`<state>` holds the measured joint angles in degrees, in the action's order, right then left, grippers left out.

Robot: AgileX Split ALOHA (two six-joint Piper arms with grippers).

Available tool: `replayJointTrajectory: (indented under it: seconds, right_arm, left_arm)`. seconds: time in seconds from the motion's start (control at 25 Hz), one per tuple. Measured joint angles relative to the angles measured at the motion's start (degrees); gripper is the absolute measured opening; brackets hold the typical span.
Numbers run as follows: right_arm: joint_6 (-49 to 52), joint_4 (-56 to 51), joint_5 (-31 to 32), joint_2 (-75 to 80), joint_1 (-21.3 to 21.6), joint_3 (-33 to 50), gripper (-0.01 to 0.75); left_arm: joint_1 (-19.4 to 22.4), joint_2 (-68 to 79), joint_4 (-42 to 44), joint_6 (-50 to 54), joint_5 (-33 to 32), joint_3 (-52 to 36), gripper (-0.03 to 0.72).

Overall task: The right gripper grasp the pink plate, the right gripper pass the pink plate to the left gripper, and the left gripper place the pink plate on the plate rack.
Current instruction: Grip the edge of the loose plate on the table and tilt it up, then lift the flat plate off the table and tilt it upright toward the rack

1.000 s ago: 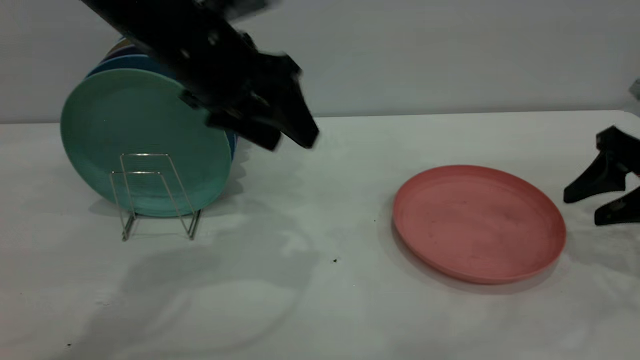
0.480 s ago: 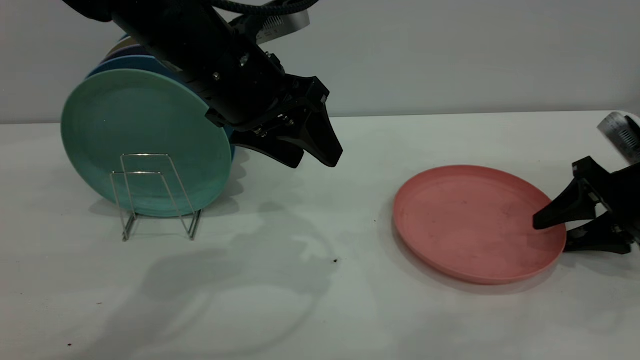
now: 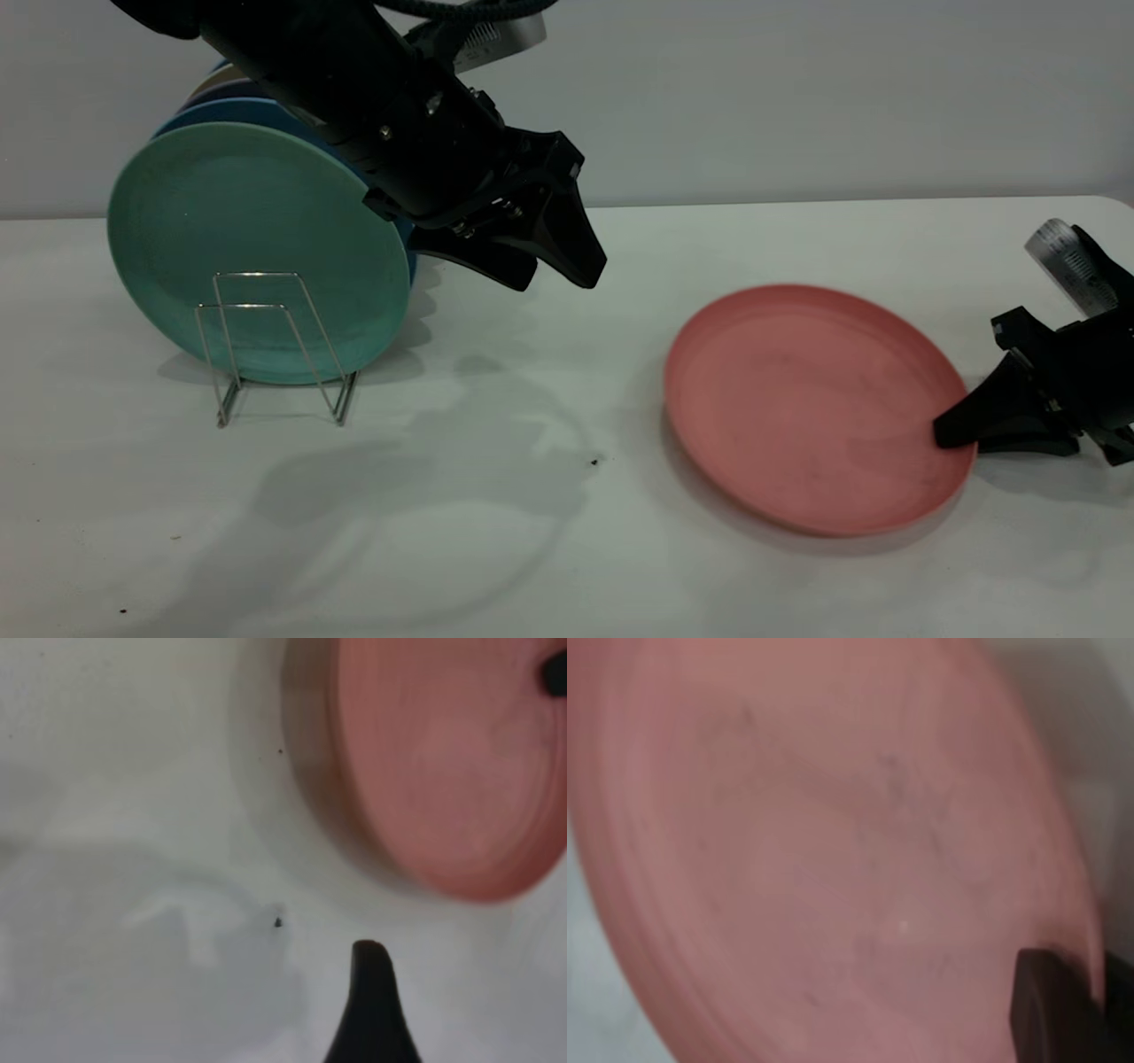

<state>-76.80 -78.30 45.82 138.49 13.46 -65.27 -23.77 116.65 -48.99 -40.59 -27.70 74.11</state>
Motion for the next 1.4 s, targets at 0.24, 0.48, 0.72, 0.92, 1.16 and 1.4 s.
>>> replayJointTrajectory:
  seconds: [0.24, 0.48, 0.72, 0.92, 1.16, 1.4]
  right_arm:
    - [-8.21, -3.60, 10.59, 0.19, -1.64, 0.00, 0.016]
    - [-9.75, -5.18, 12.57, 0.19, -3.75, 0.00, 0.016]
    - [-10.30, -6.16, 16.31, 0.19, -5.22, 0.00, 0.016]
    - [-10.91, -7.13, 17.40, 0.19, -8.39, 0.00, 0.016]
    - [-11.60, -7.13, 18.33, 0.19, -10.63, 0.00, 0.017]
    - [-11.65, -8.42, 18.37, 0.19, -10.63, 0.00, 0.017]
  left_arm:
    - [0.00, 0.00, -5.50, 0.03, 0.13, 0.00, 0.586]
    - [0.00, 0.00, -7.33, -0.15, 1.06, 0.00, 0.586]
    - [0.00, 0.00, -8.33, -0.38, 1.76, 0.00, 0.586]
    - [0.00, 0.88, -10.71, -0.38, 2.12, 0.04, 0.586]
    - [0.00, 2.17, -11.58, -0.38, 2.11, 0.04, 0.515]
    - [0.00, 2.21, -11.58, -0.38, 2.13, 0.04, 0.289]
